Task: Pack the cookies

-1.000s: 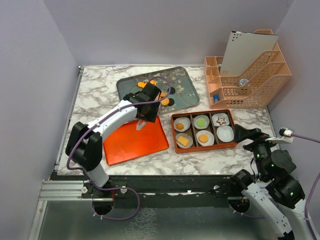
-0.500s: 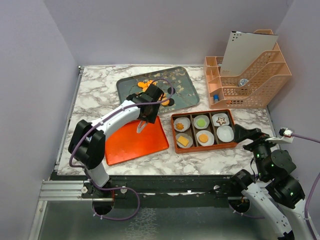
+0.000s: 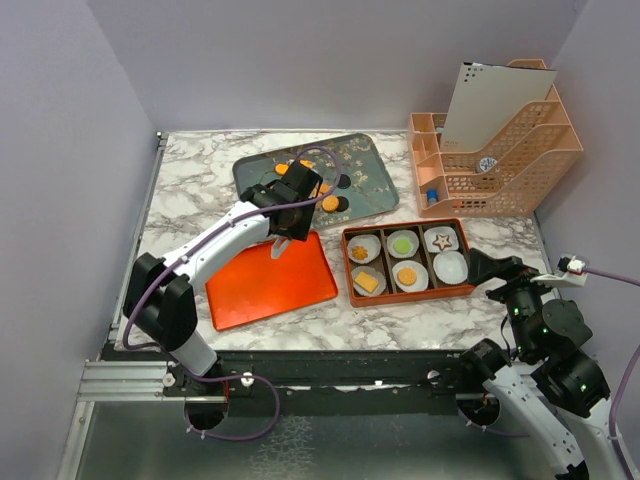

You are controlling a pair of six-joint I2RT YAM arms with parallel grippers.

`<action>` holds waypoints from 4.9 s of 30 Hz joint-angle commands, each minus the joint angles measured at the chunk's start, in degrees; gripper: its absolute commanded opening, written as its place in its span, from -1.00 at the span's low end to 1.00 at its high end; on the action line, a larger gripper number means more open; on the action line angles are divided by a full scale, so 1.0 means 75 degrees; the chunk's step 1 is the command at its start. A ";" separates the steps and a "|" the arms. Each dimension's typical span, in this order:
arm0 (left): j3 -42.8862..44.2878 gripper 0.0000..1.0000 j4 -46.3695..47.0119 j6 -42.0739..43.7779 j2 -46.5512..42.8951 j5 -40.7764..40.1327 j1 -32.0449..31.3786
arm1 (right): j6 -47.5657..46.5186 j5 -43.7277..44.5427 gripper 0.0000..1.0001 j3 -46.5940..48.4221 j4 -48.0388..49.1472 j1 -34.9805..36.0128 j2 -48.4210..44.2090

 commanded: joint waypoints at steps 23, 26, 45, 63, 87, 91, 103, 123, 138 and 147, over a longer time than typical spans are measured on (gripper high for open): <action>0.1314 -0.74 0.0423 -0.0270 -0.0188 0.0607 -0.2394 | -0.0071 -0.0098 1.00 -0.0086 0.0124 -0.0011 -0.0121; 0.1534 -0.74 0.0560 -0.0236 0.0101 0.0712 -0.2770 | -0.0071 -0.0098 1.00 -0.0079 0.0124 -0.0011 -0.0137; 0.3585 -0.74 0.0821 0.0114 0.2532 0.1103 -0.4302 | -0.0036 -0.0025 1.00 -0.0105 0.0112 -0.0005 -0.0279; 0.4350 -0.53 0.0888 0.0250 0.3811 0.0529 -0.4477 | -0.0047 -0.0063 1.00 -0.0111 0.0123 -0.0011 -0.0314; 0.4036 0.03 0.1032 0.0232 0.3214 0.0126 -0.4474 | -0.0047 -0.0083 1.00 -0.0091 0.0125 -0.0011 -0.0293; 0.3753 -0.12 0.1033 0.0236 0.2773 -0.0195 -0.4458 | -0.0043 -0.0075 1.00 -0.0081 0.0111 -0.0011 -0.0297; 0.2340 -0.20 0.1160 -0.0034 0.0989 -0.1436 -0.3658 | -0.0045 -0.0091 1.00 -0.0100 0.0134 -0.0005 -0.0327; -0.1043 -0.20 0.1949 0.0345 -0.1827 -0.1551 0.1394 | -0.0058 -0.0223 1.00 -0.0130 0.0223 -0.0011 -0.0480; -0.1532 -0.22 0.3733 0.0813 -0.0377 0.0085 0.4473 | -0.0117 -0.0378 1.00 -0.0168 0.0318 -0.0011 -0.0610; -0.1080 -0.20 0.4073 0.1169 0.1431 0.0265 0.4970 | -0.0141 -0.0436 1.00 -0.0165 0.0333 -0.0011 -0.0624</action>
